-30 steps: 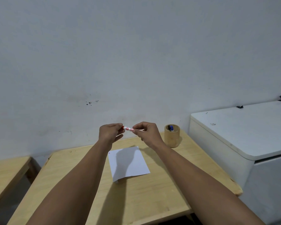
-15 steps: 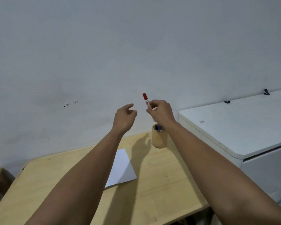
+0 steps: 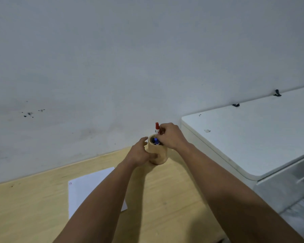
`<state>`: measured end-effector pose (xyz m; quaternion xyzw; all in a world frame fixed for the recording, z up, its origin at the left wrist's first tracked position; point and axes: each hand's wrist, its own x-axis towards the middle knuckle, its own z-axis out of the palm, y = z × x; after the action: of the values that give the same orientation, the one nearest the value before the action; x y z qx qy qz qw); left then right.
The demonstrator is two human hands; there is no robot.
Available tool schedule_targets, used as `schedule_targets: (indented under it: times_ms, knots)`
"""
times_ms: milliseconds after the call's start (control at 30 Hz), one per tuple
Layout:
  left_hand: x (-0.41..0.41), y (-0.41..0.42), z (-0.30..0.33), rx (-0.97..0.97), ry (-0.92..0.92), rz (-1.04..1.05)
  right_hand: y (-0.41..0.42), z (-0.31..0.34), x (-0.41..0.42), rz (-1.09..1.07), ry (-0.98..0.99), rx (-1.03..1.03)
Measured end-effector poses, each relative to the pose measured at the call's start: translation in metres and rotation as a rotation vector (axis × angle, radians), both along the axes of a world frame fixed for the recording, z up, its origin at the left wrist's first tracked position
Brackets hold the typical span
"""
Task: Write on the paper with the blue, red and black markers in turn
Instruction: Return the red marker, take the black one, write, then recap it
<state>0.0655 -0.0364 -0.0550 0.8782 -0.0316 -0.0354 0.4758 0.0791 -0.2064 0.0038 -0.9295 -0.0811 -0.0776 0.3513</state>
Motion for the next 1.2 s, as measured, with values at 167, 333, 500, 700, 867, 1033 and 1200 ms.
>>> schedule_targets:
  times_ms: [167, 333, 500, 700, 867, 1033, 1200]
  knots:
    - [-0.004, -0.006, -0.006, -0.076, -0.036, -0.006, 0.001, 0.003, -0.004, 0.031, -0.038, 0.054]
    - [-0.008, -0.007, -0.007, -0.089, -0.048, 0.008, -0.001, 0.004, -0.014, 0.060, -0.073, 0.058]
    - [-0.012, -0.007, -0.006, -0.053, -0.064, -0.004, 0.000, -0.001, -0.021, 0.109, -0.025, -0.115]
    - [-0.012, -0.006, -0.008, -0.039, -0.059, 0.016, 0.008, -0.004, -0.022, 0.061, -0.016, -0.139]
    - [-0.012, -0.007, -0.006, 0.030, -0.061, 0.020, 0.014, 0.018, -0.019, -0.029, -0.042, -0.048]
    - [-0.019, 0.006, 0.013, 0.165, -0.071, 0.004, 0.017, 0.063, -0.017, -0.045, -0.172, 0.234]
    - [-0.042, 0.037, 0.051, 0.236, -0.165, 0.068, 0.029, 0.100, -0.031, 0.051, -0.311, 0.523]
